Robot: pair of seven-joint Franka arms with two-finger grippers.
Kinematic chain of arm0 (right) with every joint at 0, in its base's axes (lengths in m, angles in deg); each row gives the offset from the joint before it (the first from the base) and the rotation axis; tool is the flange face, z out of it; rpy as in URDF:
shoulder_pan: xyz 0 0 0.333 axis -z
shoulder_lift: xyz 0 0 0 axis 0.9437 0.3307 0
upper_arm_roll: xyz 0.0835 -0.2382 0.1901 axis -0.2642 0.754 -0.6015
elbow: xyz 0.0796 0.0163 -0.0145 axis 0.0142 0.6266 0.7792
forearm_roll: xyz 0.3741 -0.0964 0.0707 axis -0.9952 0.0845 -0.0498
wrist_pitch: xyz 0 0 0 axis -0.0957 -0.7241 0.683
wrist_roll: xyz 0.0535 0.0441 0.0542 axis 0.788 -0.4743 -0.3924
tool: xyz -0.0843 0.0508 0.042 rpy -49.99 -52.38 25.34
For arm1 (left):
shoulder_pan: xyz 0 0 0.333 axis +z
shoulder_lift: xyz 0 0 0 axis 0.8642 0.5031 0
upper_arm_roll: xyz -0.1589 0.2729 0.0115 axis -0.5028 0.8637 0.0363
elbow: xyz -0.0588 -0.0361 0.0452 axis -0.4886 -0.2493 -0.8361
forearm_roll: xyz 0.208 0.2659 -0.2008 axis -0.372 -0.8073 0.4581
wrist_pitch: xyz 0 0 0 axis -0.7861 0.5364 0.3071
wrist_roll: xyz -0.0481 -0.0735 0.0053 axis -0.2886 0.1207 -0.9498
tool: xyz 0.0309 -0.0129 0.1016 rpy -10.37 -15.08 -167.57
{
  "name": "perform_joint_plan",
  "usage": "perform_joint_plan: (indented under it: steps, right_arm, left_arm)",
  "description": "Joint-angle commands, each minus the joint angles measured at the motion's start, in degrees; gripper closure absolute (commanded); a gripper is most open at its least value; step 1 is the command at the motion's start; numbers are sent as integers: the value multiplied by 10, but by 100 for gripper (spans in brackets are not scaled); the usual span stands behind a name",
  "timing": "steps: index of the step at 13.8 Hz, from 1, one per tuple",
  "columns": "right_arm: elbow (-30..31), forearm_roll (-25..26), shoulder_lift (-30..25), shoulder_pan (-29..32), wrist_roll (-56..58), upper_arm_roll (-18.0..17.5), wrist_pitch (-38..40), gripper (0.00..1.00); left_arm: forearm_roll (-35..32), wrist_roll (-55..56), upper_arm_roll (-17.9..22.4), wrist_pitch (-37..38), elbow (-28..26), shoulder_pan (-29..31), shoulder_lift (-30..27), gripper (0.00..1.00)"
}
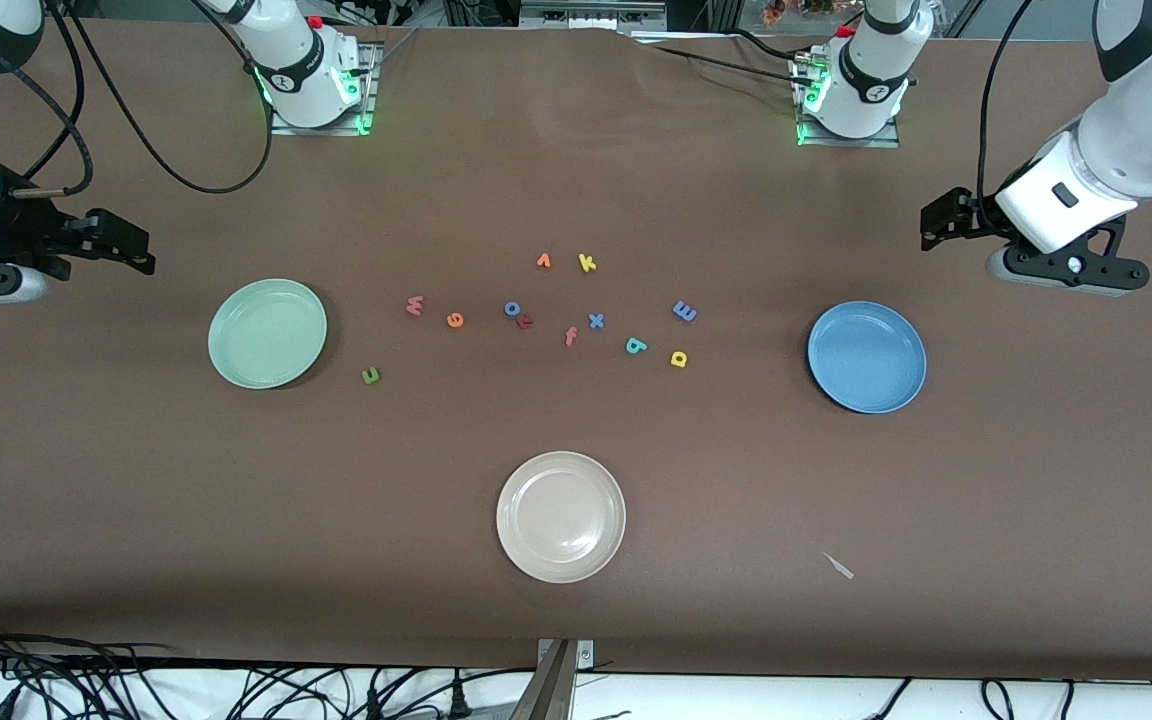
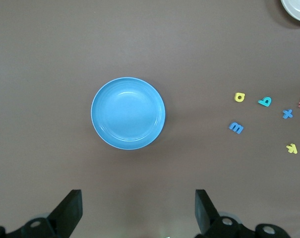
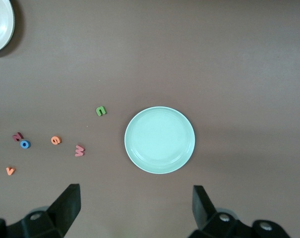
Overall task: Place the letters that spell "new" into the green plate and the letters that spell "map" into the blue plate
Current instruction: 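Move the left gripper from rest toward the scattered foam letters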
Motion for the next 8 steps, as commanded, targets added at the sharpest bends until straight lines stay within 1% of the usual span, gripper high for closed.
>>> perform_joint_plan:
  steps: [1, 6, 8]
  right_arm:
    - [9, -6, -12, 1, -6, -2, 5, 0]
    - [9, -5, -12, 1, -5, 0, 8, 0]
    - [10, 1, -12, 1, -6, 0, 31, 0]
  left_arm:
    - [-14, -3, 1, 11, 8, -6, 2, 0]
    - [-14, -3, 1, 12, 8, -6, 2, 0]
    - [-14, -3, 1, 12, 8, -6, 2, 0]
